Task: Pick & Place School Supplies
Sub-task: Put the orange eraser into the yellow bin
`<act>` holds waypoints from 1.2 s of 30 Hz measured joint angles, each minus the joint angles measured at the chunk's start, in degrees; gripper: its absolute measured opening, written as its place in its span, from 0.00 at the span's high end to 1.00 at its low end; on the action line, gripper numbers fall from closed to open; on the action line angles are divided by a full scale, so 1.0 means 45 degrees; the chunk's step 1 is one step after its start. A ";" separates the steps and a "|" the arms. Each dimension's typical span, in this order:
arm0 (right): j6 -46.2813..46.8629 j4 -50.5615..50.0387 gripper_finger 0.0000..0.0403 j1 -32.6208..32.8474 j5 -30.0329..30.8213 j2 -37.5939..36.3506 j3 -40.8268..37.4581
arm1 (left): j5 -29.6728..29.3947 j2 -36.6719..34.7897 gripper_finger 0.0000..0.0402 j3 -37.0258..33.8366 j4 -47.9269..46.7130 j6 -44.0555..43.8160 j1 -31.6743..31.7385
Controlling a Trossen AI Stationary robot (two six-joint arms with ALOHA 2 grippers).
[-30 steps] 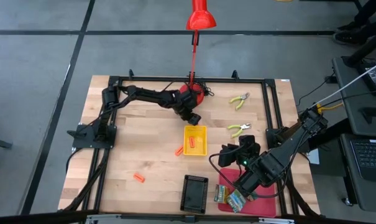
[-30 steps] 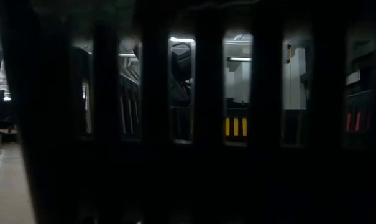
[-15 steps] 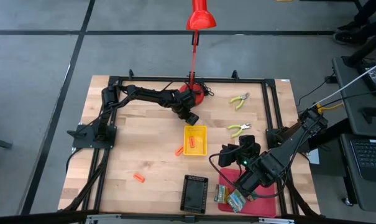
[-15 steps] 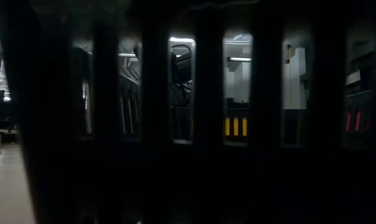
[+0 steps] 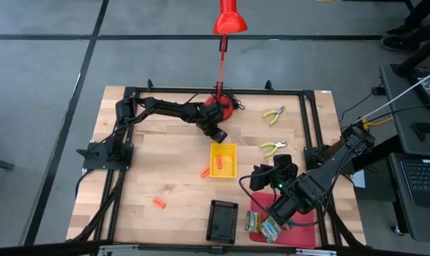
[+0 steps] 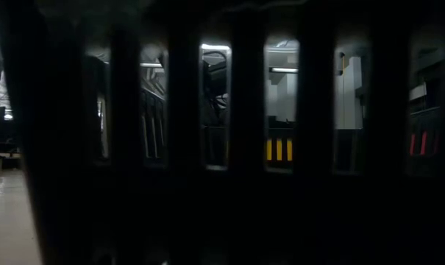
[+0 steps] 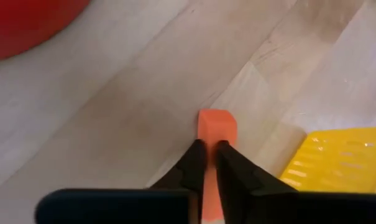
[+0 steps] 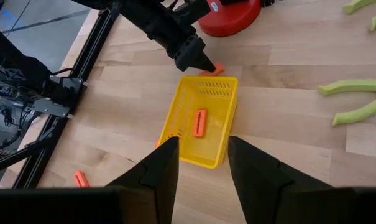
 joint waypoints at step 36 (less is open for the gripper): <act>-0.0033 0.0147 0.64 -0.0014 0.0343 0.0000 0.0000 | -0.2507 -0.1749 0.56 -0.0029 -0.1457 0.5309 -0.0480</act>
